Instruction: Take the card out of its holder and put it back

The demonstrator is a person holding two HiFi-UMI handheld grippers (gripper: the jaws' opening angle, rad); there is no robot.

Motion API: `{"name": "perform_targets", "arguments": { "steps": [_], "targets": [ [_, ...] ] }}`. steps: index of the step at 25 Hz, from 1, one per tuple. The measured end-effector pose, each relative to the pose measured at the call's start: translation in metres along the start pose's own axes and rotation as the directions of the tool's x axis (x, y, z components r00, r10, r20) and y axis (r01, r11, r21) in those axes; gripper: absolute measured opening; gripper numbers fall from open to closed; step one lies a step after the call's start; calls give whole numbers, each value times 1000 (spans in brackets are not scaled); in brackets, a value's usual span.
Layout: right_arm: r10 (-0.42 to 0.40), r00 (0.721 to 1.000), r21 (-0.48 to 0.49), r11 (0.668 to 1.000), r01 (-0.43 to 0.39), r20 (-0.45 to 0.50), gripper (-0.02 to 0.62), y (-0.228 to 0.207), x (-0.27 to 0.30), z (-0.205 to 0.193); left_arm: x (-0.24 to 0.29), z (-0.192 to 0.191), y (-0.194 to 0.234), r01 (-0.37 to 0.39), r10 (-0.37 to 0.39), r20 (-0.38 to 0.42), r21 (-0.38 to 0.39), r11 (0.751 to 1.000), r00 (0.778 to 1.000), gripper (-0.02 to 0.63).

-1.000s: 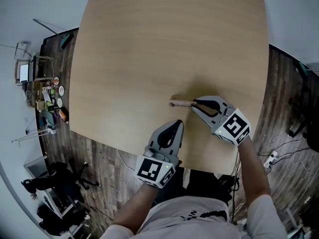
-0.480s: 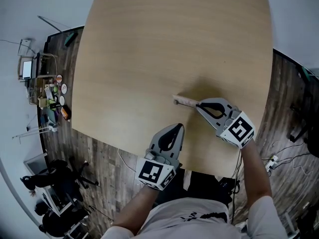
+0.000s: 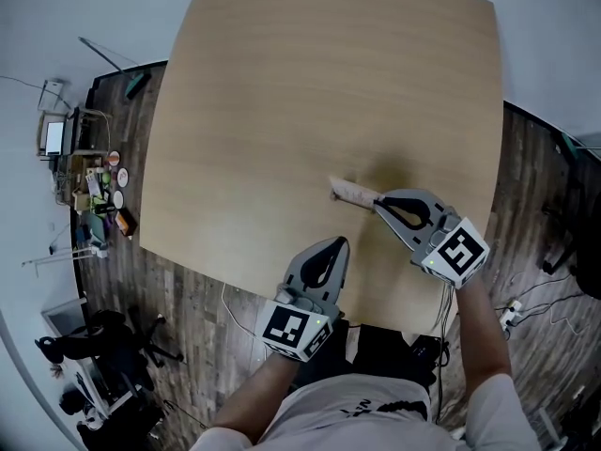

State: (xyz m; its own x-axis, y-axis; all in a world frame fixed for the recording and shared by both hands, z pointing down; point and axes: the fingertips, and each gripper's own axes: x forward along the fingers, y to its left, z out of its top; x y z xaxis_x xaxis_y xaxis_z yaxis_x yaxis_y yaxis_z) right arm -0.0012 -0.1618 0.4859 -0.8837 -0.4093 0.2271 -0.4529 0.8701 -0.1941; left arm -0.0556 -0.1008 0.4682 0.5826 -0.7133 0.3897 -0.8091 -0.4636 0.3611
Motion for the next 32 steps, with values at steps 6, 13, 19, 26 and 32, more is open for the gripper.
{"name": "perform_targets", "arguments": {
  "steps": [6, 13, 19, 26, 32],
  "targets": [
    [-54, 997, 5, 999, 54, 51, 25, 4, -20, 35, -12, 19, -17, 21, -21, 30, 18, 1000, 999, 12],
    [-113, 987, 37, 993, 109, 118, 25, 35, -44, 89, -49, 51, -41, 70, -74, 75, 53, 996, 994, 12],
    [-173, 969, 61, 984, 165, 175, 25, 89, -66, 132, -102, 69, -60, 137, -145, 95, 81, 987, 985, 12],
    [-219, 948, 25, 975, 219, 231, 25, 165, -99, 172, -170, 83, -92, 212, -227, 142, 114, 971, 964, 12],
    [-244, 932, 1, 967, 253, 266, 25, 222, -118, 185, -219, 83, -115, 255, -281, 166, 165, 953, 945, 12]
  ]
}}
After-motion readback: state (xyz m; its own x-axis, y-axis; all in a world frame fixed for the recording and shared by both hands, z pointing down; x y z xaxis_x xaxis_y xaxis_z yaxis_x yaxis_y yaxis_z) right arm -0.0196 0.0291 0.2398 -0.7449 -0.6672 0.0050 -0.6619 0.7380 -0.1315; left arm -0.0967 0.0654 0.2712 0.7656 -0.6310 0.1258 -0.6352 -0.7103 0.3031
